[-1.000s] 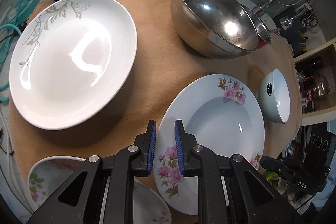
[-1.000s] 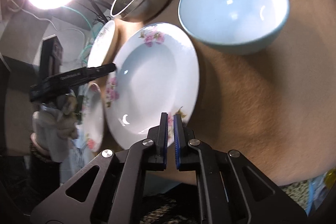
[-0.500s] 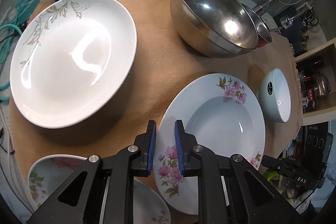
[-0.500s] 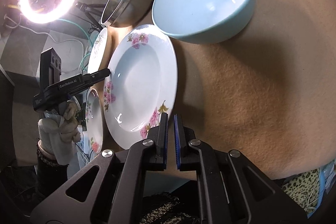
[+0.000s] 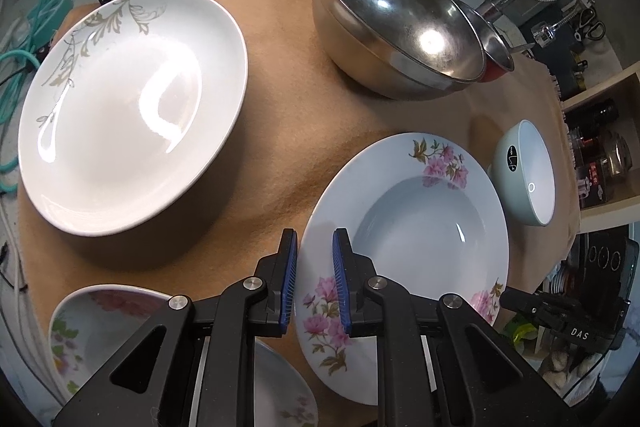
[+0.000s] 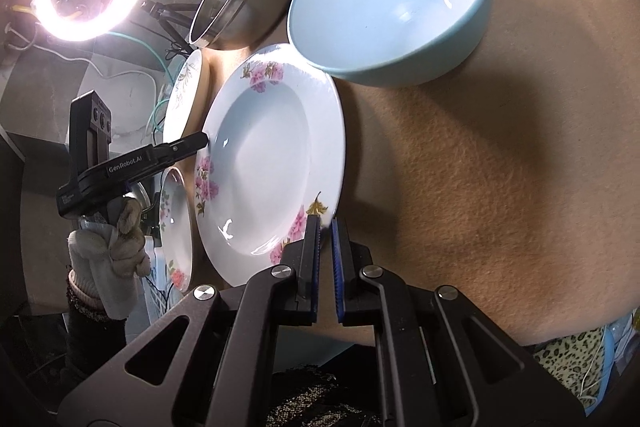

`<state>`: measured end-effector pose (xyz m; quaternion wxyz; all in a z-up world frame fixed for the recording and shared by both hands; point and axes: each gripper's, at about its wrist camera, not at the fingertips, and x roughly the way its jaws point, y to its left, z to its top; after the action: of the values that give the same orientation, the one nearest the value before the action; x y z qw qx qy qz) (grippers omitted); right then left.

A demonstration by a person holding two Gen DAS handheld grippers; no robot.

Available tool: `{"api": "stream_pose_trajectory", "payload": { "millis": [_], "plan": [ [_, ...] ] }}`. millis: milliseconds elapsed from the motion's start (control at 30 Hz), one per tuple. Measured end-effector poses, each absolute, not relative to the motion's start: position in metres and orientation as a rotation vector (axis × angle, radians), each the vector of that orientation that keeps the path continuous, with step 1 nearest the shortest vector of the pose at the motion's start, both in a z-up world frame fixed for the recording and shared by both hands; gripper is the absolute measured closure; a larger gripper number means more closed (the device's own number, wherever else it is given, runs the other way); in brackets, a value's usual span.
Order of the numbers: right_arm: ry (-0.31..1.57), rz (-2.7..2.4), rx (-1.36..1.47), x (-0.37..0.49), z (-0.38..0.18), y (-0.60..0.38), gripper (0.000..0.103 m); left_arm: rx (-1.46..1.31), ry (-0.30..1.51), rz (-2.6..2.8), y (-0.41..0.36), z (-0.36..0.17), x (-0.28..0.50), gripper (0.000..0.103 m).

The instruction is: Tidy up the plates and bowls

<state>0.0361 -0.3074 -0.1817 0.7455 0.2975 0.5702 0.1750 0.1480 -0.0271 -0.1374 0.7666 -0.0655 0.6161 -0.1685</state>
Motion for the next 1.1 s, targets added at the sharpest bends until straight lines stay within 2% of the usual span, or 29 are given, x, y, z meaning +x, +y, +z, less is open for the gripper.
{"api": "stream_pose_trajectory", "payload": {
  "millis": [1100],
  "plan": [
    [1.285,0.392,0.577,0.029,-0.181,-0.298,0.096,-0.107,1.340,-0.398,-0.039,-0.137,0.133,0.086]
  ]
}}
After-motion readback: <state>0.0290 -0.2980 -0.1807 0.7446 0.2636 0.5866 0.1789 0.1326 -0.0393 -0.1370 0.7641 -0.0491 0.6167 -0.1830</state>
